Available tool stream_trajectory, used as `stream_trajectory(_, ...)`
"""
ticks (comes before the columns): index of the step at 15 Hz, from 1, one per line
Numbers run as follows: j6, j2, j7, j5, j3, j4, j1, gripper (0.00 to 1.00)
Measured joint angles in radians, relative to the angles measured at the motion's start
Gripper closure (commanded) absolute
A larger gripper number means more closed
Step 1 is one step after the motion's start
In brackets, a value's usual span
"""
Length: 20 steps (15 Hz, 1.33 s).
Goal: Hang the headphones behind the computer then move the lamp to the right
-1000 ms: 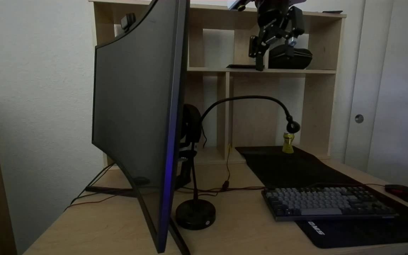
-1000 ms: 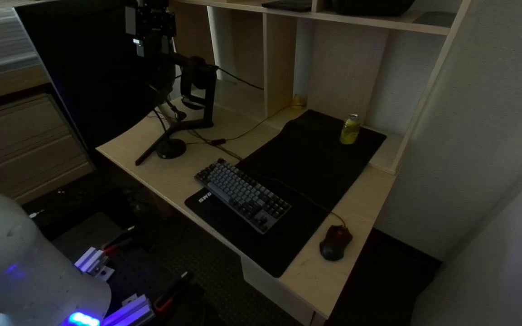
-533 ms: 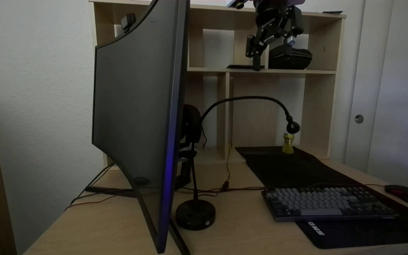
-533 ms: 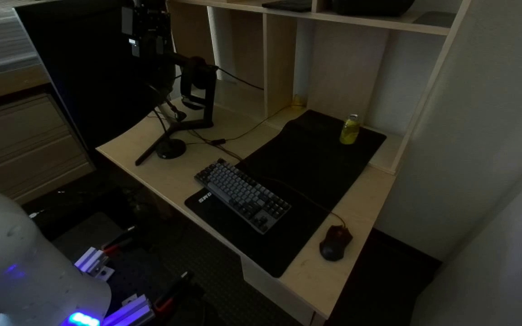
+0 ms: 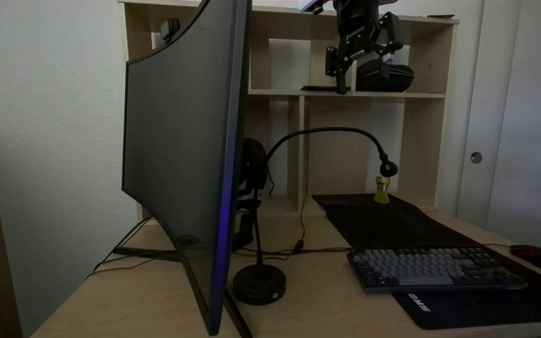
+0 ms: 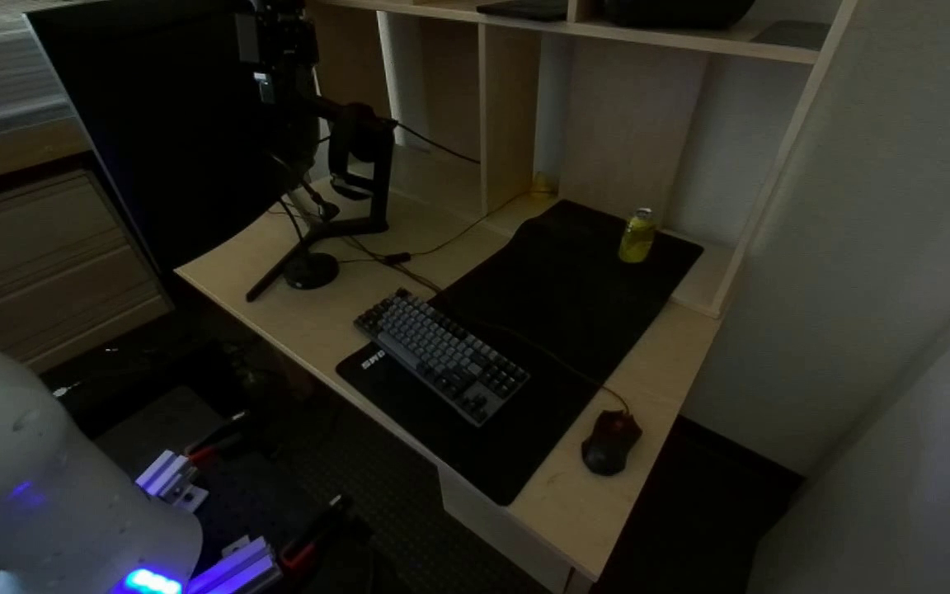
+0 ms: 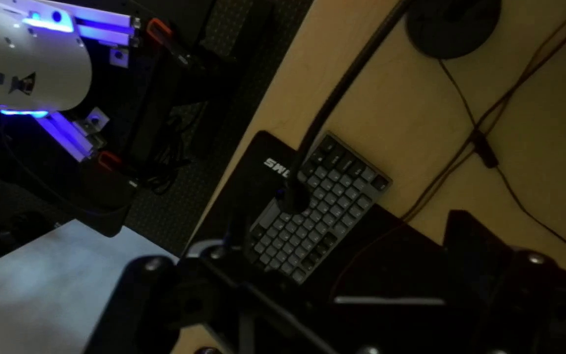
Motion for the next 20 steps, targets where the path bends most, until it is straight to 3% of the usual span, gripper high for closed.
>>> stream_trajectory(3,0.107,0.000,-0.031,0.123,0.000,-0.001,0.000,0.00)
stream_trajectory(6,0.122,0.000,-0.095,0.219,0.000,-0.001,-0.001,0.00)
stream_trajectory(12,0.115,0.009,-0.091,0.244,0.000,0.008,-0.001,0.00)
stream_trajectory(15,0.156,0.056,-0.091,0.297,0.038,0.039,0.010,0.00)
stream_trajectory(18,0.253,0.097,-0.002,0.317,0.093,0.084,0.046,0.00)
stream_trajectory(20,0.250,0.104,0.141,0.293,0.104,0.097,0.062,0.00)
